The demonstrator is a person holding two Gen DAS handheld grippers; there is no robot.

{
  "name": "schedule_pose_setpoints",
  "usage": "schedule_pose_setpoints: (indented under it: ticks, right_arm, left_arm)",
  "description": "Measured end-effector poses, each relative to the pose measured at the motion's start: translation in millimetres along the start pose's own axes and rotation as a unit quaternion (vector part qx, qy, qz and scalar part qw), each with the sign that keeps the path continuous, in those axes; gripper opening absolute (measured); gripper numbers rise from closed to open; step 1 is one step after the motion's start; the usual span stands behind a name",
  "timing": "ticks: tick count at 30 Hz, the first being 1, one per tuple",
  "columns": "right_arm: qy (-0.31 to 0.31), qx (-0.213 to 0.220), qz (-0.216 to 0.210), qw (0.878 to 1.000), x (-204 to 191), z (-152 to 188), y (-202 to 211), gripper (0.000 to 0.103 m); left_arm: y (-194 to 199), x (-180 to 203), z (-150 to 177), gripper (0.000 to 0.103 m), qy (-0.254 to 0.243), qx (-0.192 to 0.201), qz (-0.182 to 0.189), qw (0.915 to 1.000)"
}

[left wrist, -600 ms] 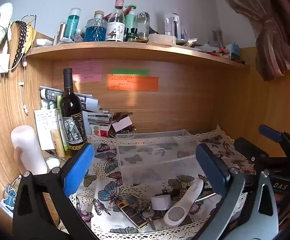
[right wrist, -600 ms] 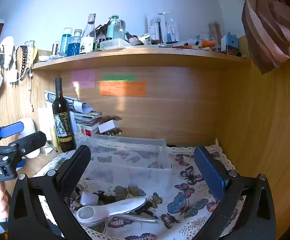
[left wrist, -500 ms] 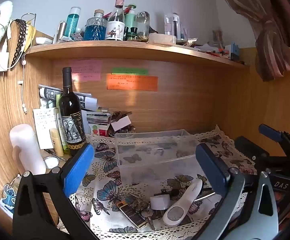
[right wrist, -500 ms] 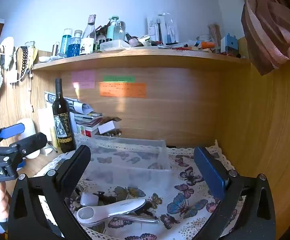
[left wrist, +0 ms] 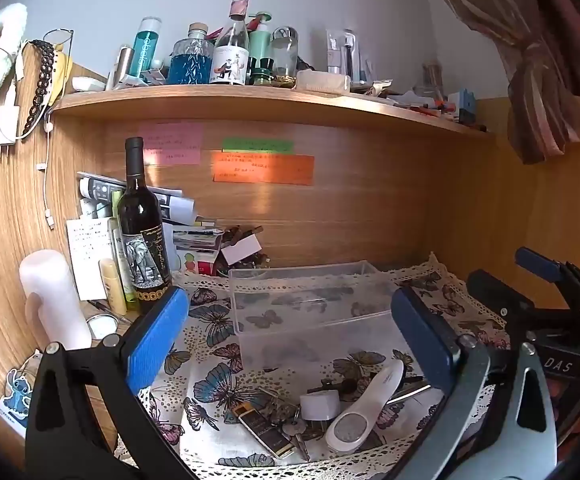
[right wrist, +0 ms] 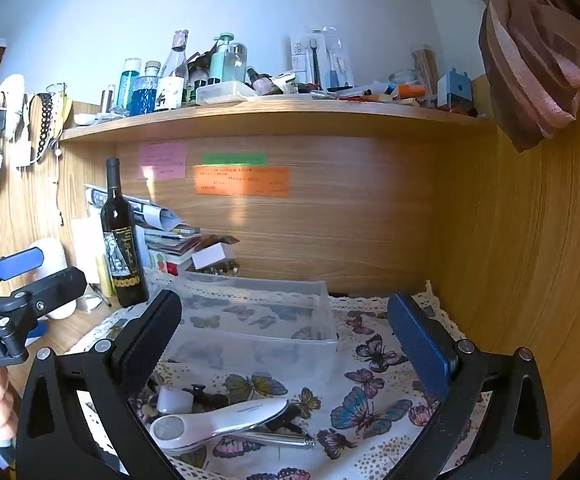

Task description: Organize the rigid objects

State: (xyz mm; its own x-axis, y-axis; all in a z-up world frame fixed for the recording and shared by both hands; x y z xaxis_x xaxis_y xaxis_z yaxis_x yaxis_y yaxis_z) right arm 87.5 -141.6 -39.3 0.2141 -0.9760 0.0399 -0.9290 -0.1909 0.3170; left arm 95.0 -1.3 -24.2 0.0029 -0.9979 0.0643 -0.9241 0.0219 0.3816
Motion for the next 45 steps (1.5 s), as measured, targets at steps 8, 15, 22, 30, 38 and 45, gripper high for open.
schedule_pose_setpoints:
  ticks: [8, 15, 22, 30, 38, 45]
  right_arm:
    - [-0.002, 0.003, -0.001, 1.000, -0.3, 0.9, 0.7, 0.103]
    - [-0.002, 0.003, -0.002, 1.000, -2.0, 0.4, 0.9, 0.103]
    - [-0.003, 0.002, -0.005, 1.000, -3.5, 0.2, 1.1, 0.103]
    - [-0.005, 0.002, -0.012, 1.000, -5.9, 0.9, 1.1, 0.103]
    - [-0.007, 0.005, -0.012, 1.000, -5.1, 0.6, 2.7, 0.103]
    - [-0.008, 0.007, -0.012, 1.000, -5.0, -0.1, 3.6, 0.103]
  left_arm:
    - [-1.2, 0.6, 0.1, 0.103, -0.002, 0.000, 0.001, 1.0000]
    - [-2.7, 2.1, 1.9, 0.103, -0.001, 0.000, 0.005, 1.0000]
    - [-3.3, 3.7, 1.6, 0.103, -0.003, 0.001, 0.003, 1.0000]
    - [-3.3, 3.9, 0.4, 0.103, -0.002, 0.002, 0.003, 1.0000]
    - [-2.9, 3.7, 0.6, 0.103, -0.001, 0.001, 0.005, 1.0000]
    - [-2.4, 3.9, -0.1, 0.103, -0.001, 0.002, 0.004, 1.0000]
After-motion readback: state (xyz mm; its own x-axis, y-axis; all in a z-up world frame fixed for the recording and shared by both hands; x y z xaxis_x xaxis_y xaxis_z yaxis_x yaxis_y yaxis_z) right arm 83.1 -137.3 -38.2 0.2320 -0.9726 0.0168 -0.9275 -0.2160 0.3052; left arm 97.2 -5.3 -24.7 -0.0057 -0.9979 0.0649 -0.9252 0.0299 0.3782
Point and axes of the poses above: each gripper's, at about its wrist camera, not at the fingertips, and y roughly against the way its jaws point, x to its right, z to its underside, the point moved 10 cm from there along -y, roughly the way its jaws point, and after that the axes turned 8 degrees about -x, right-handed, at the moved point
